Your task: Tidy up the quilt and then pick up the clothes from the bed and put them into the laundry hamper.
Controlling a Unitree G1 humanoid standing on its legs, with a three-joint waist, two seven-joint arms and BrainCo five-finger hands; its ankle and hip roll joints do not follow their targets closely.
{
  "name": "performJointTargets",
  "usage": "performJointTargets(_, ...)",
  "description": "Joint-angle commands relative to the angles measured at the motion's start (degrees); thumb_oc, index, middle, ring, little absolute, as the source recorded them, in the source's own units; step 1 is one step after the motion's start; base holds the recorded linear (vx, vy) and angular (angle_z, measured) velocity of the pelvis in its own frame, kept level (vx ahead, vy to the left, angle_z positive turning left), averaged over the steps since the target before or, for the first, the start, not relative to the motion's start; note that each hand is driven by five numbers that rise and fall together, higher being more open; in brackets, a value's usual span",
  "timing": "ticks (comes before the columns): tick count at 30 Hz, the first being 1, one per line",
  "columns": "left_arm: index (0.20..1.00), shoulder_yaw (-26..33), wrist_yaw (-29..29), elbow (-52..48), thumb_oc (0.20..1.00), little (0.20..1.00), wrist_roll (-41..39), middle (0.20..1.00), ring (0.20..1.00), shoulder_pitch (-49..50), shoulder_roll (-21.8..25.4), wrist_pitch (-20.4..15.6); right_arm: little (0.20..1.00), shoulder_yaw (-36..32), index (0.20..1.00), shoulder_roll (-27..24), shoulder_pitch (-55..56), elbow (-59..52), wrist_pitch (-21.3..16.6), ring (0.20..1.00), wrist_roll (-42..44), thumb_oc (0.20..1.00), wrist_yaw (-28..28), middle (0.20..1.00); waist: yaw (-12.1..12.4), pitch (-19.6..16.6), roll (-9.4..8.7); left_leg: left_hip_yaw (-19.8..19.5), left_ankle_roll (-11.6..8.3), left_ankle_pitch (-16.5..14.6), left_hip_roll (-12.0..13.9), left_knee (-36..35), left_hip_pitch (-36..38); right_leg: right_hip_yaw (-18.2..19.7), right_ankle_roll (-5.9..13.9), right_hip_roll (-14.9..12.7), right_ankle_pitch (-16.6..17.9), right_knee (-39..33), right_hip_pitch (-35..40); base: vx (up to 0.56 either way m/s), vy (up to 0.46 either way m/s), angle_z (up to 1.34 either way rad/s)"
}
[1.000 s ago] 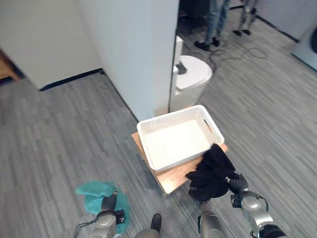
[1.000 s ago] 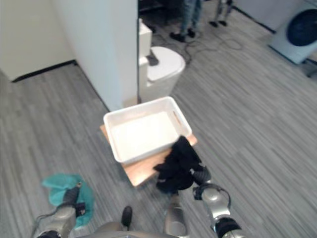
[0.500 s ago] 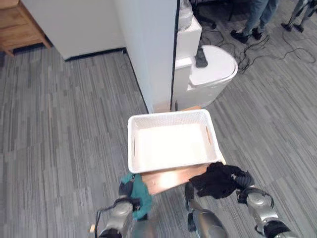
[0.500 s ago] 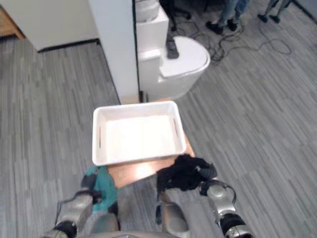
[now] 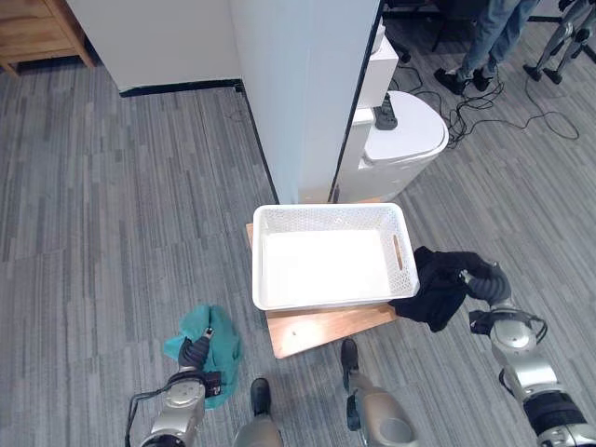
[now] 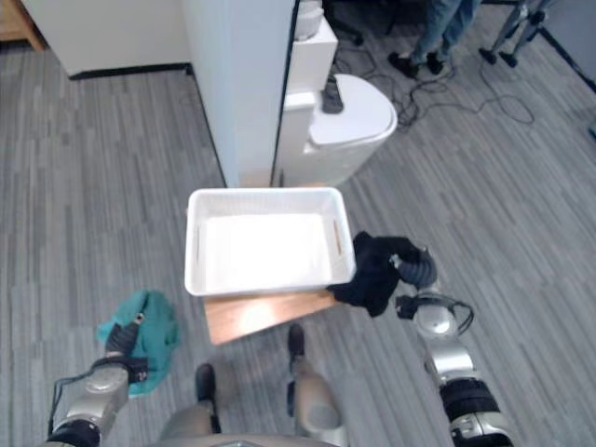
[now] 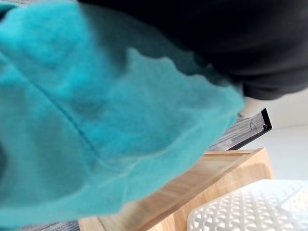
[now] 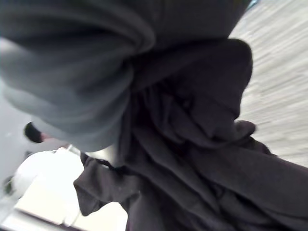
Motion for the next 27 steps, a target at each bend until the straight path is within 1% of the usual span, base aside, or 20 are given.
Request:
performJointTargets(1, 0.2, -0.3, 0.4, 0.7, 0.2, 0.2, 2.7, 0.2, 0.2, -0.6, 0.1, -1.5, 0.2, -1.8, 0.2, -5.1, -10.2, -6.6, -3.7, 0.2, -4.1, 0.2, -1.5, 0.2, 2.3, -4.0, 1.32, 3.0, 2.06, -5.6, -0.6, -0.1, 2.6, -0.5, 3.05, -0.7, -12.9, 1.1, 4.6, 0.08, -0.037, -0.03)
performJointTargets(5, 0.2, -0.2, 0.3, 0.6, 0.2, 0.2, 3.4, 0.2, 0.2, 1.0, -0.9, -1.0, 0.2, 0.7, 0.2, -6.3, -14.0, -11.1, -3.8, 0.2, -5.2, 0.2, -0.3, 0.2, 3.0, -4.9, 1.58, 3.7, 1.59, -5.7, 0.2, -0.1, 3.8, -0.7, 2.92, -0.6, -12.7, -0.3, 6.0, 0.08, -0.034, -0.15)
performJointTargets(6, 0.2, -0.4, 0.6, 0.8, 0.2, 0.2, 3.5, 0.2, 0.2, 1.4, -1.3, -1.0, 0.2, 2.7, 0.2, -6.6, -17.3, -13.8, -3.9, 0.2, -5.2, 0.2, 0.4, 0.2, 3.4, -5.0, 1.77, 3.6, 1.26, -5.4, 0.5, -0.1, 4.0, -1.0, 2.73, -0.3, -12.9, -0.3, 6.4, 0.05, -0.02, -0.02)
performJointTargets(7, 0.2, -0.4, 0.7, 0.8, 0.2, 0.2, 3.5, 0.2, 0.2, 1.3, -1.4, -1.0, 0.2, 2.7, 0.2, -6.6, -17.5, -13.8, -3.9, 0.2, -5.2, 0.2, 0.4, 0.2, 3.3, -4.9, 1.81, 3.6, 1.24, -5.4, 0.5, -0.1, 4.1, -1.0, 2.72, -0.3, -13.0, -0.3, 6.5, 0.04, -0.017, -0.02)
performJointTargets(9, 0.2, -0.9, 1.3, -0.2, 0.2, 0.2, 3.3, 0.2, 0.2, 1.7, -1.9, -1.0, 0.2, 5.4, 0.2, -7.1, -21.6, -15.2, -3.5, 0.2, -5.4, 0.2, 0.9, 0.2, 3.7, -4.9, 2.13, 3.3, 0.79, -5.2, 1.0, -0.1, 4.1, -2.0, 2.46, -0.1, -13.4, -0.3, 6.7, 0.04, -0.025, -0.01)
performJointTargets(13, 0.2, -1.0, 1.8, -2.3, 0.2, 0.2, 1.7, 0.2, 0.2, 2.3, -2.1, -1.3, 0.2, 8.1, 0.2, -7.0, -24.9, -13.7, -2.2, 0.2, -6.2, 0.2, 1.3, 0.2, 4.1, -4.7, 2.39, 2.8, 0.5, -4.9, 1.4, -0.1, 3.9, -2.7, 2.19, 0.0, -13.6, -0.3, 6.9, 0.02, -0.022, 0.06)
performJointTargets(14, 0.2, -0.6, 1.4, -3.5, 0.2, 0.2, -0.6, 0.2, 0.2, 2.7, -2.4, -1.2, 0.2, 8.9, 0.2, -6.2, -25.2, -13.2, -1.7, 0.2, -6.4, 0.2, 1.4, 0.2, 4.4, -4.5, 2.53, 2.6, 0.43, -4.8, 1.4, -0.1, 3.8, -3.0, 2.06, 0.0, -13.8, -0.3, 7.0, 0.03, -0.025, 0.17)
performJointTargets(15, 0.2, -0.1, 1.1, -7.2, 0.2, 0.2, -3.0, 0.2, 0.2, 3.6, -2.5, -1.5, 0.2, 9.8, 0.2, -5.4, -24.7, -12.4, -1.1, 0.2, -6.9, 0.2, 2.0, 0.2, 4.8, -4.2, 3.03, 2.1, 0.35, -4.7, 1.5, -0.1, 3.6, -3.5, 1.89, 0.0, -13.9, -0.3, 7.1, 0.03, -0.02, 0.18)
performJointTargets(16, 0.2, -0.1, 1.1, -7.3, 0.2, 0.2, -3.0, 0.2, 0.2, 3.8, -2.4, -1.5, 0.2, 9.8, 0.2, -5.4, -24.7, -12.4, -1.1, 0.2, -6.9, 0.2, 2.0, 0.2, 4.8, -4.3, 3.03, 2.1, 0.35, -4.7, 1.5, -0.1, 3.5, -3.6, 1.88, 0.0, -13.9, -0.3, 7.1, 0.03, -0.033, 0.16)
performJointTargets(17, 0.2, 0.1, 1.1, -11.7, 0.2, 0.2, -3.2, 0.2, 0.2, 4.5, -1.7, -2.0, 0.2, 10.3, 0.2, -4.7, -24.2, -11.2, -0.6, 0.2, -7.4, 0.2, 2.3, 0.2, 5.2, -3.8, 3.58, 1.6, 0.24, -4.5, 1.6, -0.1, 3.1, -4.0, 1.75, -0.1, -14.0, -0.3, 7.1, 0.01, -0.033, 0.07)
performJointTargets(18, 0.2, 0.2, 1.3, -13.8, 0.2, 0.2, -2.8, 0.2, 0.2, 4.6, -1.1, -2.5, 0.2, 10.8, 0.2, -3.9, -24.2, -10.3, -0.6, 0.2, -7.4, 0.2, 2.5, 0.2, 5.5, -3.5, 3.84, 1.3, 0.17, -4.3, 1.6, -0.1, 2.8, -4.3, 1.72, -0.1, -14.0, -0.3, 7.0, 0.01, -0.033, 0.16)
performJointTargets(19, 0.2, 0.2, 1.3, -13.9, 0.2, 0.2, -2.8, 0.2, 0.2, 4.7, -1.0, -2.4, 0.2, 10.8, 0.2, -3.8, -24.3, -10.2, -0.7, 0.2, -7.4, 0.2, 2.5, 0.2, 5.4, -3.5, 3.81, 1.2, 0.16, -4.3, 1.6, -0.1, 2.7, -4.4, 1.71, -0.1, -14.0, -0.3, 7.0, -0.01, -0.025, 0.25)
performJointTargets(20, 0.2, 0.5, 1.2, -17.0, 0.2, 0.2, -3.1, 0.2, 0.2, 4.8, -0.4, -2.8, 0.2, 11.4, 0.2, -3.3, -24.4, -9.4, -0.5, 0.2, -7.9, 0.2, 2.5, 0.2, 5.7, -3.1, 4.14, 1.0, 0.08, -4.2, 1.5, -0.1, 2.3, -4.6, 1.7, -0.1, -13.9, -0.3, 6.8, -0.02, -0.032, 0.3)
performJointTargets(21, 0.2, 1.2, 1.4, -23.0, 0.2, 0.2, -3.4, 0.2, 0.2, 4.8, 1.2, -3.7, 0.2, 12.5, 0.2, -2.1, -24.8, -6.8, 0.1, 0.2, -8.6, 0.2, 2.4, 0.2, 6.4, -2.4, 4.93, 0.4, -0.05, -3.9, 1.4, -0.1, 1.5, -5.0, 1.62, -0.2, -14.0, -0.3, 6.2, -0.02, -0.032, 0.17)
performJointTargets(22, 0.2, 1.3, 1.4, -23.2, 0.2, 0.2, -3.4, 0.2, 0.2, 5.0, 1.2, -3.6, 0.2, 12.6, 0.2, -2.0, -24.9, -6.6, 0.1, 0.2, -8.6, 0.2, 2.4, 0.2, 6.2, -2.5, 4.89, 0.3, -0.06, -3.9, 1.4, -0.1, 1.4, -5.1, 1.61, -0.2, -14.0, -0.3, 6.2, -0.02, -0.034, 0.1)
performJointTargets(23, 0.2, 1.7, 1.5, -27.2, 0.2, 0.2, -1.7, 0.2, 0.2, 4.9, 2.8, -4.1, 0.561, 13.0, 0.561, -1.4, -25.1, -4.0, 0.1, 0.561, -8.7, 0.561, 2.3, 0.561, 6.6, -2.2, 5.37, 0.0, -0.14, -3.6, 1.4, -0.1, 0.9, -5.4, 1.59, -0.2, -14.1, -0.3, 5.9, -0.01, -0.034, 0.11)
performJointTargets(24, 0.2, 2.3, 1.5, -30.9, 0.2, 0.2, -0.6, 0.2, 0.2, 4.7, 4.2, -4.6, 1.0, 13.3, 1.0, -1.2, -25.2, -2.5, 0.4, 1.0, -9.0, 1.0, 2.3, 1.0, 6.9, -1.9, 5.76, -0.1, -0.26, -3.4, 1.4, -0.1, 0.5, -5.7, 1.58, -0.3, -14.1, -0.3, 5.7, -0.01, -0.05, 0.17)
performJointTargets(25, 0.2, 3.4, 1.4, -34.6, 0.2, 0.2, 0.2, 0.2, 0.2, 4.7, 5.6, -4.9, 1.0, 13.8, 1.0, -0.5, -25.4, -0.4, 0.6, 1.0, -9.2, 1.0, 2.3, 1.0, 7.1, -1.8, 6.13, -0.4, -0.41, -3.3, 1.4, -0.1, 0.1, -5.9, 1.52, -0.3, -14.2, -0.3, 5.5, -0.01, -0.058, 0.24)
performJointTargets(27, 0.2, 4.9, 1.4, -40.6, 0.2, 0.2, 2.0, 0.2, 0.2, 3.2, 8.3, -6.3, 1.0, 14.7, 1.0, -0.4, -25.8, 3.9, 1.2, 1.0, -12.7, 1.0, 1.7, 1.0, 7.5, -1.6, 6.94, -0.6, -0.67, -3.0, 1.4, -0.1, -0.5, -6.3, 1.55, -0.3, -14.4, -0.3, 5.3, 0.01, -0.043, 0.17)
